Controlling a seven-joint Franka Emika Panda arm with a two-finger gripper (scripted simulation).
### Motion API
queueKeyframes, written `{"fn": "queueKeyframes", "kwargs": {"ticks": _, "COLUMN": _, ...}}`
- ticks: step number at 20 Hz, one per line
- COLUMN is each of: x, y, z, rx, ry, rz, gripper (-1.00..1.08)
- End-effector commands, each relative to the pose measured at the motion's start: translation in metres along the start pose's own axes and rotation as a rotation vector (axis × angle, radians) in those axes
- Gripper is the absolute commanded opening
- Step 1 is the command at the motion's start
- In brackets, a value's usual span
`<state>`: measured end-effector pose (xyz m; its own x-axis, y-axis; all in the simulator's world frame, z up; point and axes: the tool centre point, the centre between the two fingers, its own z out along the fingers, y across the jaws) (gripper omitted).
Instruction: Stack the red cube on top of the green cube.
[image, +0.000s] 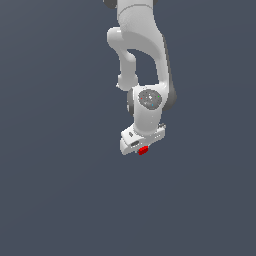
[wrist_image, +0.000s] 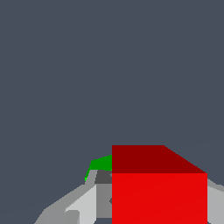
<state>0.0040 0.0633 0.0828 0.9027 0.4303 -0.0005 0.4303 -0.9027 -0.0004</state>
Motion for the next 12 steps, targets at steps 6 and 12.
{"fn": "queueKeyframes", "kwargs": {"ticks": 6, "x": -0.025, "y": -0.017, "z": 0.016, "rx": 0.000, "ry": 0.001, "rz": 0.000, "gripper": -1.00}}
{"fn": "queueKeyframes", "kwargs": {"ticks": 12, "x": -0.032, "y": -0.022, "z": 0.021, "rx": 0.000, "ry": 0.001, "rz": 0.000, "gripper": -1.00}}
